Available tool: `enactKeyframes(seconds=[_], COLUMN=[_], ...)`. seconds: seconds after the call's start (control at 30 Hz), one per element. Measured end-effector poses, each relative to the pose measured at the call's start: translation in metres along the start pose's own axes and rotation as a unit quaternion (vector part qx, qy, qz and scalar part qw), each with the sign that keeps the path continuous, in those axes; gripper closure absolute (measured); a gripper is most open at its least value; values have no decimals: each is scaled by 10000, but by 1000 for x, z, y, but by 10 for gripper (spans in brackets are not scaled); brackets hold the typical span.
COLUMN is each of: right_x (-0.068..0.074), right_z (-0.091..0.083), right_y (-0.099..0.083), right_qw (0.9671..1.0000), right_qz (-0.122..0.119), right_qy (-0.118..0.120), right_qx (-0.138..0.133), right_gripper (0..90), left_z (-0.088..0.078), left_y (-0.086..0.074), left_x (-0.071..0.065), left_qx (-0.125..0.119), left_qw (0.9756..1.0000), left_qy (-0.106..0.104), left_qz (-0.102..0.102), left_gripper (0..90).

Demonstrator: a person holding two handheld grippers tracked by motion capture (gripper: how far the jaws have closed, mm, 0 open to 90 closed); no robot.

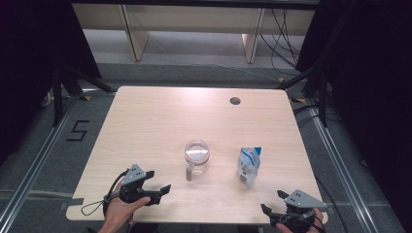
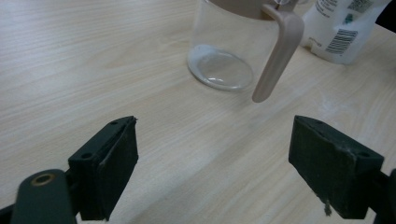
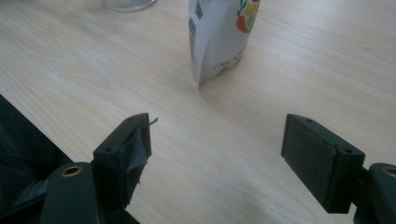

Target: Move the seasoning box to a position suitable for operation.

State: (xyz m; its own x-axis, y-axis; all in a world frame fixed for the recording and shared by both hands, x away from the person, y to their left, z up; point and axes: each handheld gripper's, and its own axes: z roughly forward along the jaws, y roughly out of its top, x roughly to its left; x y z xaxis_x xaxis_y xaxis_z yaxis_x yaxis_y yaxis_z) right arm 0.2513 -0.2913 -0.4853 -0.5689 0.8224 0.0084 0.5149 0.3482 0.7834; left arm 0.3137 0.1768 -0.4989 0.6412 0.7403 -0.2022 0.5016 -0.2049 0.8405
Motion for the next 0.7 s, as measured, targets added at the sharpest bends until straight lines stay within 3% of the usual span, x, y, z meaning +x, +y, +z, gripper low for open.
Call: enactKeyframes(seconds=[0.07,0.2,0.23,0.3,0.33,0.4,0.43,0.57,0.63,0.7], right_x=[0,-2,-2,-1,-3,-1,-3,-5,-3,-6], right_z=[0,0,0,0,0,0,1,0,1,2], right_y=[0,-1,-1,-2,-2,-2,-2,-2,-3,-3], right_qw=[10000,10000,9999,9998,9999,9994,9998,9999,9995,9998], right_qz=[27,47,93,197,108,329,199,118,299,202], right_qy=[22,-1,0,-25,-63,-9,-10,-65,-17,-4], right_qx=[-9,29,76,60,32,96,17,12,67,30], right_gripper=[254,253,254,253,254,253,254,253,253,253], left_z=[1,3,4,5,6,5,7,10,10,12], left_y=[0,1,1,2,2,3,3,5,7,8], left_x=[-3,-6,-7,-7,-9,-10,-12,-15,-17,-20], left_qx=[-19,35,-18,4,-18,-9,-56,-102,-61,-65], left_qw=[10000,10000,10000,10000,10000,10000,10000,9999,10000,10000], left_qy=[36,-13,-7,-40,-35,-32,-22,-44,-53,-29], left_qz=[-77,44,-44,70,-54,5,-51,-34,57,13], left_gripper=[157,157,158,167,168,173,181,192,199,210])
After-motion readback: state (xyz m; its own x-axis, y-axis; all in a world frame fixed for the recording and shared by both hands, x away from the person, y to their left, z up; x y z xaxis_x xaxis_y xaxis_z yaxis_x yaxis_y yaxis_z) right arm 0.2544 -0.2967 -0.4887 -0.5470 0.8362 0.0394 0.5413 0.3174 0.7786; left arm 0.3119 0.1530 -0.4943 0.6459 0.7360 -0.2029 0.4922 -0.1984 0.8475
